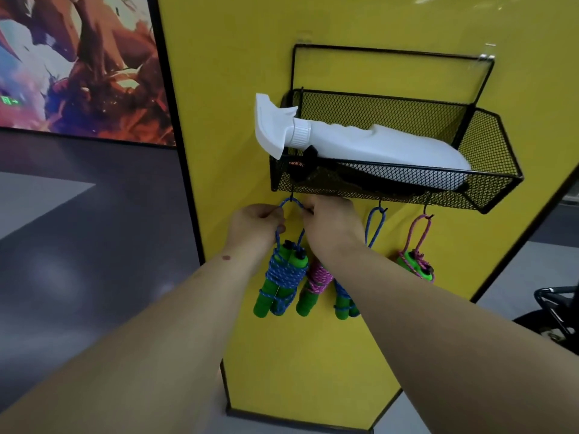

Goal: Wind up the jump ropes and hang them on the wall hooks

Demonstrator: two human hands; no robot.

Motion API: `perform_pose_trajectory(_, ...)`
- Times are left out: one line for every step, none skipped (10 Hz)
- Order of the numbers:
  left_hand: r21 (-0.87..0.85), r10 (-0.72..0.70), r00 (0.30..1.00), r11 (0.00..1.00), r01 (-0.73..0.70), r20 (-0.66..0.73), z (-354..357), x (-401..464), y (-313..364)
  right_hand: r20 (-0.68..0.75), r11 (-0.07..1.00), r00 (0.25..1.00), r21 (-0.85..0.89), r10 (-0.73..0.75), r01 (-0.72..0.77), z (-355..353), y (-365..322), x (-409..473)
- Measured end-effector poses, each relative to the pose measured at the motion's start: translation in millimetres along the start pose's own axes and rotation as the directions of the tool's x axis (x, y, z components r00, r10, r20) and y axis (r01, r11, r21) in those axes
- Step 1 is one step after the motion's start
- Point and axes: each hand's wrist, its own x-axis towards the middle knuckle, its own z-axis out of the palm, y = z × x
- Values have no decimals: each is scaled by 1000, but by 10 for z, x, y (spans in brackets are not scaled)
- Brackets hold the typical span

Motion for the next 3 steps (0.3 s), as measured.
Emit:
perform_pose_trajectory(222, 73, 996, 973, -61, -45, -70, -43, -18, 24, 999, 1000, -38, -3, 4, -21, 12, -30)
perform_pose_trajectory(436, 192, 979, 888, -145, -64, -150, -227, 77, 5, 1000, 1000, -21, -20, 21, -91, 82, -118)
perform_pose_trajectory(520, 290, 955, 826, -216, -64, -228, -446, 100, -54, 998, 997, 33, -51, 53, -178, 173, -319)
